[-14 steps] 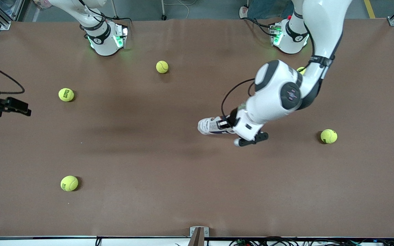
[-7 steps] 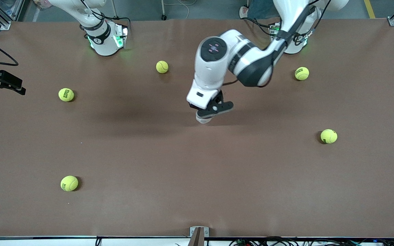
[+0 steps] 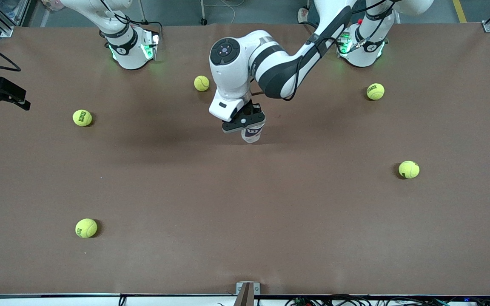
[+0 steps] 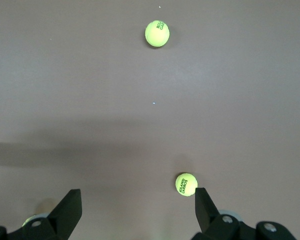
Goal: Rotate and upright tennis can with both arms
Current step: 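Lower the upright can onto the table with the left gripper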
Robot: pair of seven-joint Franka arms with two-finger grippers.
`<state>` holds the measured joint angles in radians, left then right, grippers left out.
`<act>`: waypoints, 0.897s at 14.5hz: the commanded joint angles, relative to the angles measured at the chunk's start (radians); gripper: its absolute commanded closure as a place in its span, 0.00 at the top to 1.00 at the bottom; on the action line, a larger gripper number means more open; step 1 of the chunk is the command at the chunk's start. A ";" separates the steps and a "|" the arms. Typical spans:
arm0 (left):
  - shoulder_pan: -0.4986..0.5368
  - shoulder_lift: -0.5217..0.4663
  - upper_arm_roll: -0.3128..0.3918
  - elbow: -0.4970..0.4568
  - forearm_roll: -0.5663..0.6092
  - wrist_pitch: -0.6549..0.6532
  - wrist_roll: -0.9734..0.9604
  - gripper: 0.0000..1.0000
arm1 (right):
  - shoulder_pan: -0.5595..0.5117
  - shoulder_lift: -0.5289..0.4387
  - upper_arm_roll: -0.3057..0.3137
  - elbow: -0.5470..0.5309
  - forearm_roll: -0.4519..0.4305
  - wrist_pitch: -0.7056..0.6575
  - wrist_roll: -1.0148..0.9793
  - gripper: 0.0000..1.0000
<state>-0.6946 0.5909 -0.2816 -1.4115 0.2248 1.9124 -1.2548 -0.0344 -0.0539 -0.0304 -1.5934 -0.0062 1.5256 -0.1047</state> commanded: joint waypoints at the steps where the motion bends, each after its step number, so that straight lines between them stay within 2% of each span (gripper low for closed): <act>1: -0.025 0.029 0.009 0.040 0.022 -0.027 -0.023 0.00 | -0.008 -0.032 0.009 -0.034 -0.009 -0.002 -0.007 1.00; 2: -0.025 0.029 0.009 0.040 0.022 -0.027 -0.023 0.03 | -0.007 -0.033 0.009 -0.036 -0.008 -0.007 -0.007 1.00; 5: -0.025 0.038 0.009 0.040 0.019 -0.027 -0.044 0.29 | -0.007 -0.037 0.009 -0.040 -0.008 -0.007 -0.007 1.00; 7: -0.025 0.037 0.009 0.042 0.019 -0.027 -0.051 0.37 | -0.007 -0.046 0.007 -0.048 -0.005 -0.009 -0.007 1.00; 9: -0.023 0.026 0.009 0.042 0.018 -0.027 -0.051 0.54 | -0.005 -0.061 0.007 -0.065 -0.001 -0.004 -0.007 1.00; 11: -0.019 0.004 0.009 0.042 0.016 -0.027 -0.051 0.77 | -0.005 -0.061 0.007 -0.065 0.000 -0.001 -0.007 1.00; 13: -0.011 -0.035 0.009 0.042 0.014 -0.038 -0.051 0.87 | -0.005 -0.061 0.007 -0.065 0.003 0.002 -0.007 1.00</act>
<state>-0.7054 0.6015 -0.2793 -1.3781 0.2249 1.9098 -1.2901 -0.0345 -0.0770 -0.0291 -1.6148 -0.0063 1.5113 -0.1047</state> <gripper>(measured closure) 0.194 0.000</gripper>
